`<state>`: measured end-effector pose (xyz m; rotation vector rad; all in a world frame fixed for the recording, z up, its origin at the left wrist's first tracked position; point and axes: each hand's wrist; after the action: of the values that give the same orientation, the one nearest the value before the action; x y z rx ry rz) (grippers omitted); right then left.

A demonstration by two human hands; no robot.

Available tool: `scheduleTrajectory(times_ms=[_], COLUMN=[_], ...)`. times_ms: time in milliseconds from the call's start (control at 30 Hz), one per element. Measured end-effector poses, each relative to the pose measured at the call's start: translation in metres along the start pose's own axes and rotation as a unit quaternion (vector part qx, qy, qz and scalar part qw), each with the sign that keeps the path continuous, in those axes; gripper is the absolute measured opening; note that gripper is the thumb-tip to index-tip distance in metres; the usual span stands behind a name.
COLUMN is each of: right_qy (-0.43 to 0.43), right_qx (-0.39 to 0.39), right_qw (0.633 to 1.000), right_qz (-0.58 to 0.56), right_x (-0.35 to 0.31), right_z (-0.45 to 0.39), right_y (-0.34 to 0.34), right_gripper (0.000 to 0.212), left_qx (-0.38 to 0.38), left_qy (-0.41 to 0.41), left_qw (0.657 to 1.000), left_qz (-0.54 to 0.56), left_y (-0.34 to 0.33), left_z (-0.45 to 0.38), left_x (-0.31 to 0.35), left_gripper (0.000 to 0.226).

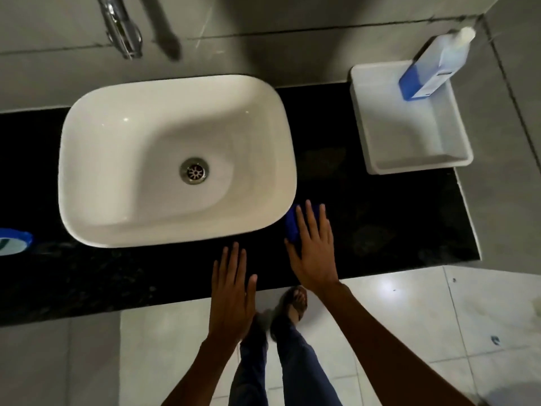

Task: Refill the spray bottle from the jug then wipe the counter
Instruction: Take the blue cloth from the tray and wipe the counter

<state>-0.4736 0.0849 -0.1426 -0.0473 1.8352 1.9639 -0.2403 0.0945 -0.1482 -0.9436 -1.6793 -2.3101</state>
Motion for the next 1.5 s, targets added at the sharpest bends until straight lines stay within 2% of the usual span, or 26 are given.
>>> scheduleTrajectory(times_ms=[133,200,300,400,500,567,800,967,1033,1133,1233,1300,1400,1500], right_qy=[0.123,0.147,0.109,0.042,-0.027,-0.041,0.099,0.187,0.164,0.044,-0.080,-0.125,-0.124,-0.065], right_qx=[-0.026,-0.033,-0.031,-0.002,0.028,0.028,0.011,-0.004,0.002,0.023,0.045,0.053,0.044,0.024], right_qw=[0.992,0.988,0.992,0.997,0.998,0.998,0.995,0.981,0.982,0.993,0.993,0.989,0.990,0.997], right_qz=[0.010,0.033,0.063,0.063,0.044,0.050,0.020,0.044,0.089,0.103,0.074,0.063,0.053,0.042], right_x=[-0.012,-0.007,0.009,0.014,-0.011,-0.033,-0.093,-0.080,-0.067,-0.072,-0.110,-0.144,-0.193,-0.235], right_z=[0.034,0.060,0.081,0.066,0.038,0.028,0.048,0.071,0.076,0.072,0.062,0.055,0.049,0.049], right_y=[-0.024,-0.032,-0.030,-0.022,-0.023,-0.028,-0.059,-0.060,-0.057,-0.056,-0.066,-0.074,-0.088,-0.100], right_gripper=[0.078,0.076,0.075,0.075,0.074,0.075,0.081,0.078,0.077,0.074,0.075,0.077,0.081,0.079], left_qx=[0.029,0.035,0.035,0.056,0.085,0.105,0.116,0.094,0.090,0.095,0.106,0.115,0.129,0.142], left_qy=[0.009,-0.003,-0.003,0.019,0.038,0.046,0.032,0.023,0.026,0.023,0.031,0.036,0.038,0.039], left_qw=[1.000,0.999,0.999,0.998,0.995,0.992,0.992,0.994,0.994,0.993,0.991,0.991,0.989,0.987], left_qz=[-0.007,-0.004,-0.009,-0.021,-0.031,-0.044,-0.048,-0.054,-0.060,-0.069,-0.072,-0.064,-0.054,-0.057], left_y=[-0.002,-0.001,0.005,0.010,0.016,0.017,0.032,0.056,0.066,0.081,0.093,0.099,0.105,0.110], left_z=[-0.001,-0.001,0.004,0.004,0.003,0.002,0.008,0.012,0.017,0.024,0.028,0.029,0.032,0.035], left_x=[-0.009,-0.013,-0.018,-0.020,-0.025,-0.032,-0.066,-0.095,-0.105,-0.127,-0.148,-0.162,-0.179,-0.193], left_gripper=[0.058,0.057,0.057,0.057,0.056,0.055,0.055,0.056,0.056,0.056,0.057,0.058,0.058,0.056])
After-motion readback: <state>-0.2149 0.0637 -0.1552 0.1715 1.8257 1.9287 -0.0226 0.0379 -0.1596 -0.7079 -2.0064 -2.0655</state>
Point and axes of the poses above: each hand's wrist, its own z-axis away from the middle knuckle, its own y-axis out of the back of the hand, x = y × z, and after that the axes turned 8 degrees about z, right-handed
